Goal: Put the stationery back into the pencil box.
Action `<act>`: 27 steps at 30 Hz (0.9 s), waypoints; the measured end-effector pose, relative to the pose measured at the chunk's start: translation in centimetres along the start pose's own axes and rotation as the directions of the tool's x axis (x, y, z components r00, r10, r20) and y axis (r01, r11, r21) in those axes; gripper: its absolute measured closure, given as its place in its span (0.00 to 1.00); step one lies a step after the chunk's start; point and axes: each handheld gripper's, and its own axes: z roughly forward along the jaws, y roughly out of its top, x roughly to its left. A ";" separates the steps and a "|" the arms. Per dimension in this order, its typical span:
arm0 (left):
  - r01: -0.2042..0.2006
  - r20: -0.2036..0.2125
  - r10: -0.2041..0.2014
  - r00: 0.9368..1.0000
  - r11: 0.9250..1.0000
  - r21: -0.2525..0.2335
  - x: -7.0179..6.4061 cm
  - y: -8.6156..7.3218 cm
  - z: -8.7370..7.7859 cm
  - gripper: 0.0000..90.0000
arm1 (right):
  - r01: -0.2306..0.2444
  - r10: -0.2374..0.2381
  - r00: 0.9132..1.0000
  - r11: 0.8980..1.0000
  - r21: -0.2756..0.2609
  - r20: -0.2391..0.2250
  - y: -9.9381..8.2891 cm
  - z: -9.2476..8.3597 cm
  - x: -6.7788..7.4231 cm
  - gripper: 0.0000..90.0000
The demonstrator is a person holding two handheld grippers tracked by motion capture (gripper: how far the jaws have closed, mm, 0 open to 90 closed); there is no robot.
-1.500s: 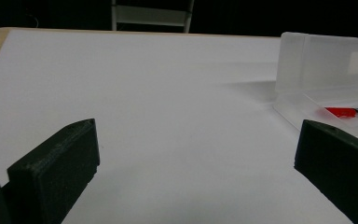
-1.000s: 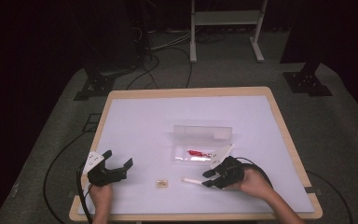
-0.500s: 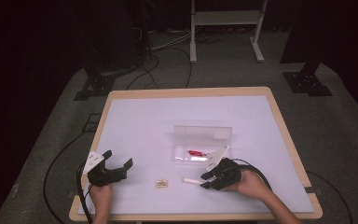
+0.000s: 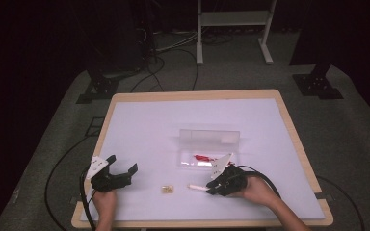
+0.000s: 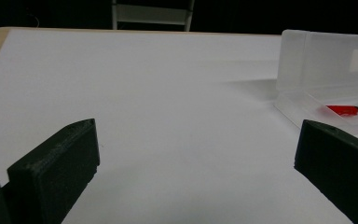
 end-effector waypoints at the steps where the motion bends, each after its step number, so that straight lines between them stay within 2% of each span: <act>1: 0.002 0.001 -0.002 1.000 1.000 -0.002 0.0 0.0 0.0 0.00 | 0.001 -0.001 1.000 1.000 0.003 0.004 0.0 0.1 0.0 0.83; 17: 0.009 0.003 -0.009 1.000 1.000 -0.007 0.0 0.0 0.0 0.00 | 0.011 -0.011 1.000 1.000 0.019 0.008 -0.1 -0.3 -0.1 0.87; 27: 0.007 0.001 -0.007 1.000 1.000 -0.004 0.0 0.0 0.0 0.00 | -0.009 0.010 1.000 1.000 -0.022 0.026 -0.3 -2.0 -1.0 0.87</act>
